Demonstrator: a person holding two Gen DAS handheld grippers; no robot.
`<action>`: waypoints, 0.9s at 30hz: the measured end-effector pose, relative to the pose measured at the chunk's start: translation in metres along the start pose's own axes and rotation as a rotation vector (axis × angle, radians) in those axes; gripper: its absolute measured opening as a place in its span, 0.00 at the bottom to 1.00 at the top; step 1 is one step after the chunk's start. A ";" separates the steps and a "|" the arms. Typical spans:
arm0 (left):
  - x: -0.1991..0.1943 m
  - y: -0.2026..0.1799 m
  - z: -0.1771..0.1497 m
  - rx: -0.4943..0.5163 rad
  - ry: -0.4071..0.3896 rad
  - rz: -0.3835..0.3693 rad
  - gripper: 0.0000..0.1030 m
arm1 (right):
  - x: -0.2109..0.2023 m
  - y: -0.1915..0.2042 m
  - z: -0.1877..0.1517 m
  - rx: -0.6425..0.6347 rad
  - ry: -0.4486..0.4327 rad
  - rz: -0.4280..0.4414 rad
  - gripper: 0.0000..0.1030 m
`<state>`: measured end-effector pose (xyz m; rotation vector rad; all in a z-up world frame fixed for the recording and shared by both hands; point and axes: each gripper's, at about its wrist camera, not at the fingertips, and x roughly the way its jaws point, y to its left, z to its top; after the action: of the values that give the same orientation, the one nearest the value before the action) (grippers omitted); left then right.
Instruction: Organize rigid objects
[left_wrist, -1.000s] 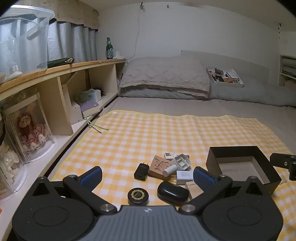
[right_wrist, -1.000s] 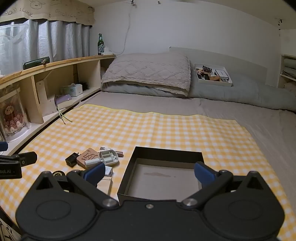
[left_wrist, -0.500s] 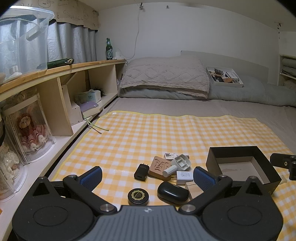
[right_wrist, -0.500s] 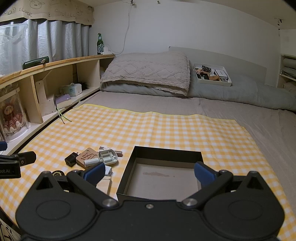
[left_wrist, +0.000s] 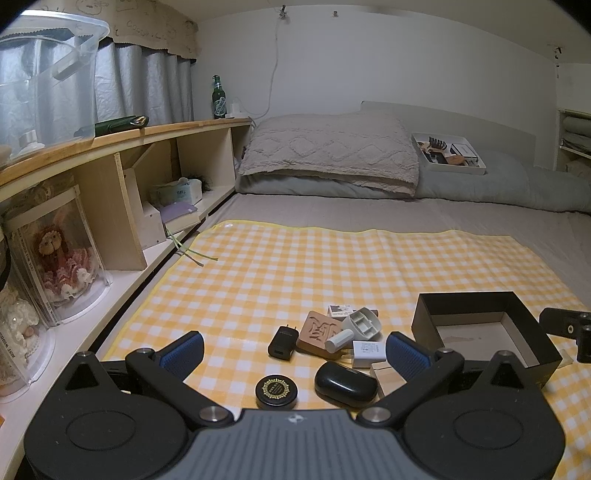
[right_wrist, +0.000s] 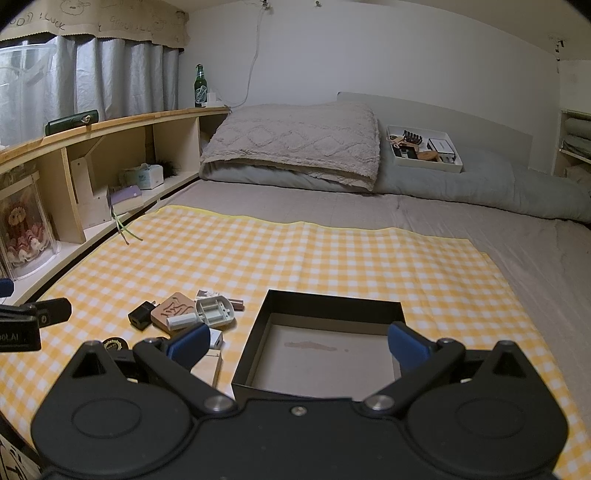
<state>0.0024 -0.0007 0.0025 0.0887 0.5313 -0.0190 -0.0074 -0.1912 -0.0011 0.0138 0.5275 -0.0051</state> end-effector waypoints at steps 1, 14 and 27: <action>0.000 0.000 0.000 0.000 0.000 0.000 1.00 | 0.000 0.000 0.000 0.000 0.000 0.000 1.00; 0.000 0.000 -0.001 -0.003 -0.002 -0.005 1.00 | -0.003 0.004 0.003 -0.001 0.001 -0.002 1.00; 0.000 -0.001 -0.001 -0.004 -0.005 -0.004 1.00 | 0.000 -0.001 -0.001 -0.003 0.003 -0.003 1.00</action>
<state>0.0015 -0.0018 0.0013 0.0837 0.5269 -0.0217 -0.0076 -0.1918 -0.0022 0.0096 0.5302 -0.0072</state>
